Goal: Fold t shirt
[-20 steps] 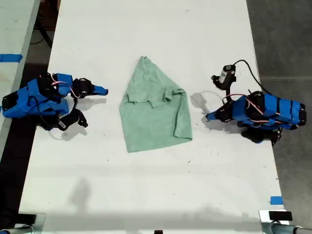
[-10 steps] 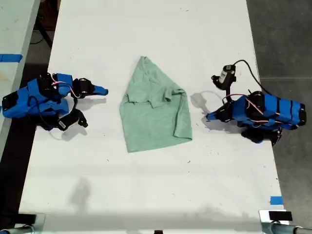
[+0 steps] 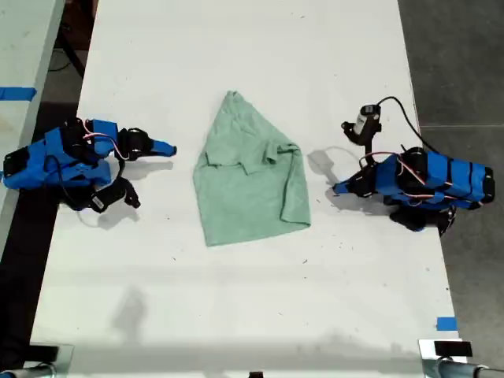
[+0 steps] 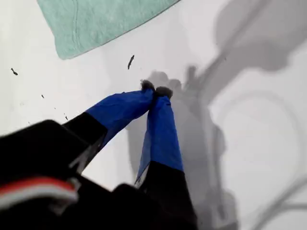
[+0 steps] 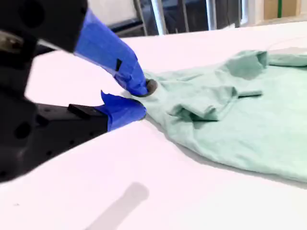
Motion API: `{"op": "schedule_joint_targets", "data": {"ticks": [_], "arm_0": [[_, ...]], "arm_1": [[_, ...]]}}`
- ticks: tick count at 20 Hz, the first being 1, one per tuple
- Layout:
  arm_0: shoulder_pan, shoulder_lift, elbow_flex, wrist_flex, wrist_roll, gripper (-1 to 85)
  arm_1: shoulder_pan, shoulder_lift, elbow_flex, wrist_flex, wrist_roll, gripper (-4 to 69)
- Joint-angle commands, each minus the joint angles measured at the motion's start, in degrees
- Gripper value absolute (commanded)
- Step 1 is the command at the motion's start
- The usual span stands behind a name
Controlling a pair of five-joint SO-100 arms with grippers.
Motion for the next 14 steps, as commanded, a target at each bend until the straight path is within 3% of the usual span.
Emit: {"op": "schedule_joint_targets", "data": {"ticks": [1,3,4,7,8,9,12,14], "arm_0": [[5.5,0.4,2.3,0.0,-10.1,3.8],[3.2,0.4,2.3,0.0,-19.2,11.2],[2.3,0.4,2.3,0.0,-19.3,11.7],[-2.5,0.4,2.3,-1.1,-18.1,-0.3],[-3.2,0.5,2.1,-2.0,-18.1,-0.3],[-0.4,0.5,2.1,-2.1,-16.0,6.7],[2.4,0.4,0.5,-9.4,-12.4,7.0],[6.3,-9.7,-9.8,-9.0,-13.2,9.1]], "arm_1": [[0.5,0.6,2.1,0.3,-0.4,1.0],[0.5,0.6,2.1,0.3,-0.4,1.0],[0.5,0.6,2.1,0.3,-0.4,1.0],[0.5,0.6,2.1,0.3,-0.4,1.0],[0.5,0.6,2.1,0.3,-0.4,1.0],[0.5,0.6,2.1,0.3,-0.4,1.0],[0.5,0.6,2.1,0.3,0.4,1.0],[2.8,0.6,2.3,-0.3,4.3,1.1]]}}
